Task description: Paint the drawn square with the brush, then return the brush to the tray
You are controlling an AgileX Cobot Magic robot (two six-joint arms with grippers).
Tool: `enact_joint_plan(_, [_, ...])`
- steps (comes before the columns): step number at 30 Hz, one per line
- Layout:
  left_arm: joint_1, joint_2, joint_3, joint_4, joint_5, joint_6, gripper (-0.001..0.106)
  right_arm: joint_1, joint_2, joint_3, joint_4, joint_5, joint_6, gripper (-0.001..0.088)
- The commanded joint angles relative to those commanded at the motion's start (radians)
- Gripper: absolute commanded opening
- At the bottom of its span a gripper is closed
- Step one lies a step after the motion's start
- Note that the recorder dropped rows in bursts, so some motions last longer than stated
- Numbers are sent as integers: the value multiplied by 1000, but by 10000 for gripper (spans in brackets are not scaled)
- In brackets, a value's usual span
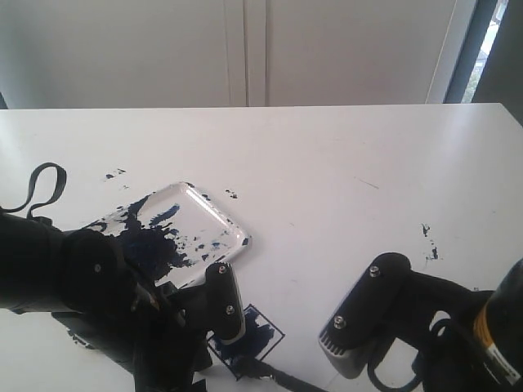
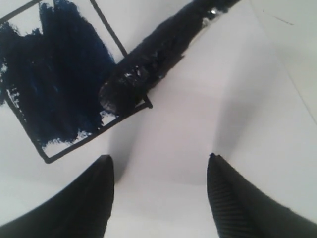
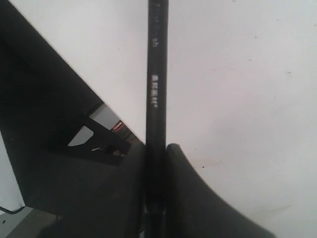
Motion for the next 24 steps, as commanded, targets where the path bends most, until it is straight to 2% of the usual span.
enact_joint_plan(13, [0,0,0,0,3,0,600,0,-2,0,-124,0,62,0])
enact_joint_plan(24, [0,0,0,0,-23,-2,600,0,-38,0,-32,0,25,0])
